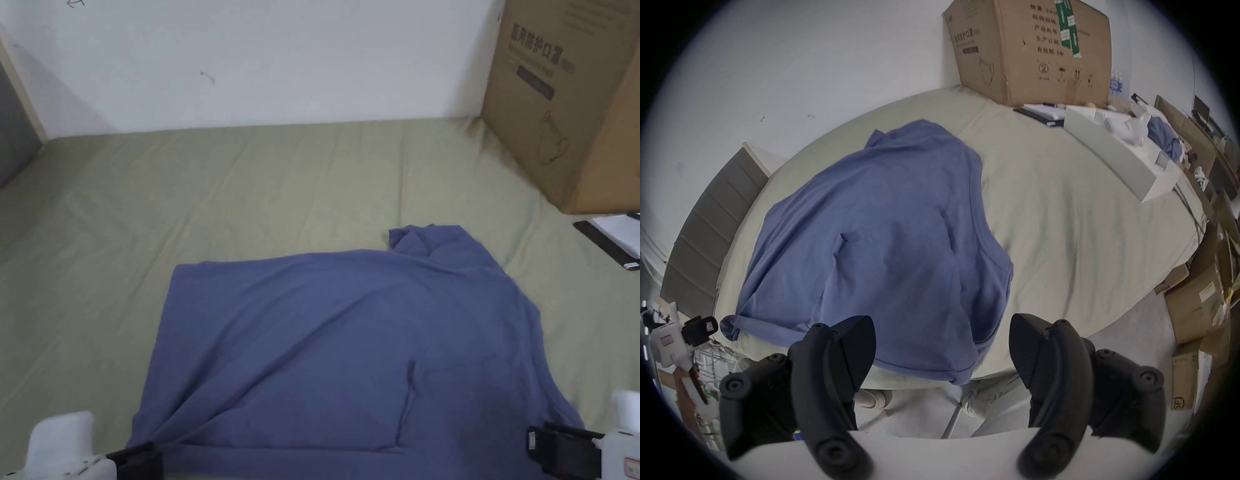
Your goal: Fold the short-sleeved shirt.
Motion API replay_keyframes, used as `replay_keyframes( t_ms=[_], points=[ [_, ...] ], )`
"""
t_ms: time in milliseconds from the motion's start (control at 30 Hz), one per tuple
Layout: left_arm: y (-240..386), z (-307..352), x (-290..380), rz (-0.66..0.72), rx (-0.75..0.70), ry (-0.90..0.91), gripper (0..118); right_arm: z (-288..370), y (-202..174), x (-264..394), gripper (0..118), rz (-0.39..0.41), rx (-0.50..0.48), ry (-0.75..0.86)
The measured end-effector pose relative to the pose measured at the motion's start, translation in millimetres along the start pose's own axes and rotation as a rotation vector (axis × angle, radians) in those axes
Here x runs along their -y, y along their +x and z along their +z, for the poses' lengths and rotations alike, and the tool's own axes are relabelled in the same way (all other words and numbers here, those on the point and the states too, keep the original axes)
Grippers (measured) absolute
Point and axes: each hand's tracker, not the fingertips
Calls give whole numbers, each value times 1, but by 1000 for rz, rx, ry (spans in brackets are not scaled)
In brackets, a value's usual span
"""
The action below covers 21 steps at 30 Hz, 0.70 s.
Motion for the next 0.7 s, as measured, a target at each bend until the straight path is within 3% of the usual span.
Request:
replay_keyframes(
  t_ms=[67, 133, 167, 200, 233, 333, 500, 533, 567, 600, 633, 700],
  points=[
    [-4, 14, 8, 28, 46, 28, 102, 14, -6, -1, 89, 27, -10, 42],
    [-9, 29, 19, 69, 82, 51, 88, 29, -14, 0, 56, 47, -48, 100],
    [-10, 32, 25, 61, 84, 44, 69, 34, -17, 1, 34, 46, -62, 123],
    [-10, 35, 29, 53, 82, 33, 33, 36, -20, 2, 11, 41, -55, 118],
    [-8, 34, 34, 46, 61, 18, 11, 38, -24, 4, 5, 42, -58, 126],
    [-11, 25, 42, 42, 24, 17, 0, 38, -30, 9, 0, 34, -96, 136],
    [-17, 11, 24, 57, 10, 34, 3, 26, -33, 14, 0, 42, -103, 93],
    [-19, 4, 19, 59, 8, 47, 18, 24, -32, 15, 0, 39, -102, 86],
    [-21, -2, 14, 59, 5, 55, 46, 23, -30, 16, 0, 33, -108, 79],
    [-26, -11, 7, 54, 6, 44, 84, 21, -29, 17, 0, 21, -117, 69],
    [-28, -21, 0, 40, 8, 13, 96, 20, -27, 17, 0, 12, -118, 60],
    [-31, -38, -7, 57, -7, 8, 96, 18, -25, 20, 0, 10, -113, 50]
  ],
)
